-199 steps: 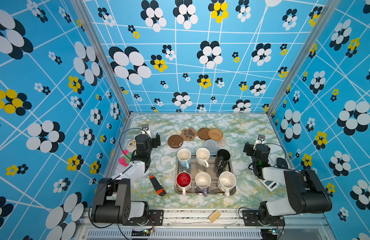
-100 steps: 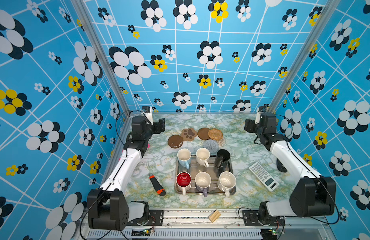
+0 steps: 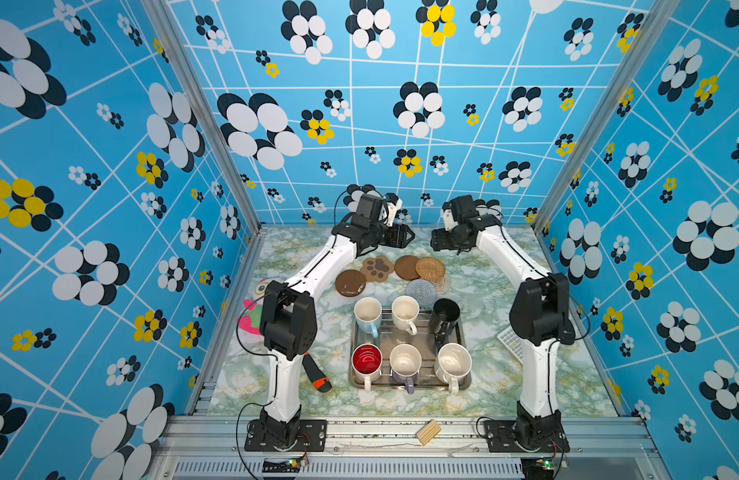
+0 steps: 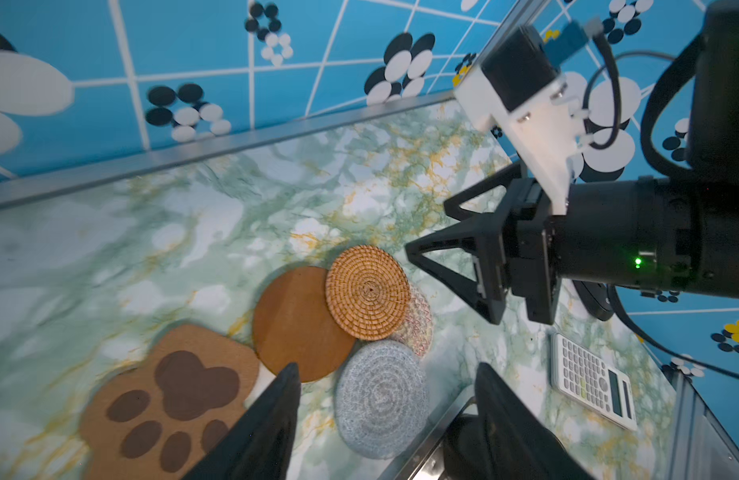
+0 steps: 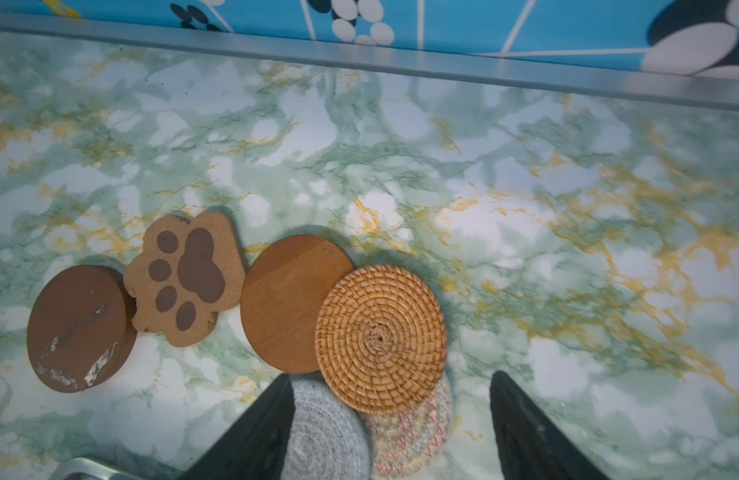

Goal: Place cups on coasters
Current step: Move the coaster to the top-right of the table.

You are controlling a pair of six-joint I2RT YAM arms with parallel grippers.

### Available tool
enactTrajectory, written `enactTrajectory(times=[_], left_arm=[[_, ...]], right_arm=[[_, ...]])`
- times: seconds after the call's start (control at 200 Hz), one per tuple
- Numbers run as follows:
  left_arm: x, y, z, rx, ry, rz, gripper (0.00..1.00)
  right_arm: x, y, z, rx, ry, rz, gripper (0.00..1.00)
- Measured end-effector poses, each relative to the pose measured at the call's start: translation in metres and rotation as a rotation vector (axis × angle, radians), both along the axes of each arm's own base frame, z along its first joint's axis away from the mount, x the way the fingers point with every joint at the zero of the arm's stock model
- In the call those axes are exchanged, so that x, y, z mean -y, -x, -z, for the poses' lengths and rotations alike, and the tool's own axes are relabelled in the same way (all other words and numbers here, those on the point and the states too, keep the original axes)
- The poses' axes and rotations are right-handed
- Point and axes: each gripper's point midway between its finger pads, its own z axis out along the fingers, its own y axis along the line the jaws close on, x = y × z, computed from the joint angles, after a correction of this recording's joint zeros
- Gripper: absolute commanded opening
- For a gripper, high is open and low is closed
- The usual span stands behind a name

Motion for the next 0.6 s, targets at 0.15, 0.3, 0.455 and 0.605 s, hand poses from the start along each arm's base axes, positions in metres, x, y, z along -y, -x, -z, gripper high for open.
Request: enactTrajectory(times=[0.15, 0.3, 0.455, 0.605], left_arm=[[0.006, 0.006, 0.027, -0.109, -0.001, -0.014, 0.67], [0.003, 0.006, 0.029, -0.125, -0.005, -0.039, 0.66], [-0.003, 0.009, 0.038, -0.145, -0.045, -0.068, 0.67], [-0.009, 0.014, 0.039, -0.151, -0.078, -0.089, 0.67]], right_arm=[[-0.023, -0.007, 0.026, -0.067, 0.061, -0.066, 0.8], [-0.031, 0.004, 0.057, -0.156, 0.112, -0.105, 0.81], [-0.032, 0.016, 0.078, -0.226, 0.139, -0.119, 0.81], [-0.03, 0.019, 0.082, -0.241, 0.155, -0.116, 0.87]])
